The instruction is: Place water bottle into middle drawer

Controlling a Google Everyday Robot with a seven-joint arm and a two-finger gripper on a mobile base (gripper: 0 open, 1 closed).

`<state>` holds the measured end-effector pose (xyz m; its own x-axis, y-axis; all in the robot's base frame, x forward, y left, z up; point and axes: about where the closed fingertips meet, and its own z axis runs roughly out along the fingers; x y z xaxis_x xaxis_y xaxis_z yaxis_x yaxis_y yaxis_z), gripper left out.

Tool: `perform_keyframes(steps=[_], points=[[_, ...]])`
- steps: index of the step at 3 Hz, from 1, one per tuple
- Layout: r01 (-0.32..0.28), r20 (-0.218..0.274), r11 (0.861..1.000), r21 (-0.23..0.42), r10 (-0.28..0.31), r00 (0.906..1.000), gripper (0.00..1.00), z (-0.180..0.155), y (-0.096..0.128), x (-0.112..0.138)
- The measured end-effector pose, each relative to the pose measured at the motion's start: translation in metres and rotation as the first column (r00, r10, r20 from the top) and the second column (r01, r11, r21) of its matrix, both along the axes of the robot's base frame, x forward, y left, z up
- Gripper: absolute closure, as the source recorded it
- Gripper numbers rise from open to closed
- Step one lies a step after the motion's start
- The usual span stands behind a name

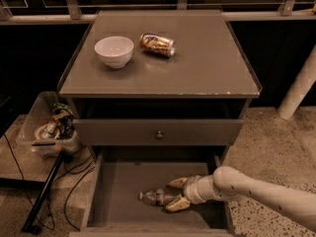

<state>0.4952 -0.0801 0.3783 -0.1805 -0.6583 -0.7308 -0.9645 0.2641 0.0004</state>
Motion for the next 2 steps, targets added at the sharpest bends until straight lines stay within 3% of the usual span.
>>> perform_keyframes(steps=[1, 2], points=[[0.0, 0.0, 1.0, 0.0, 0.0, 1.0, 0.0, 0.0, 0.0001, 0.0], [0.0, 0.0, 1.0, 0.0, 0.0, 1.0, 0.0, 0.0, 0.0001, 0.0]])
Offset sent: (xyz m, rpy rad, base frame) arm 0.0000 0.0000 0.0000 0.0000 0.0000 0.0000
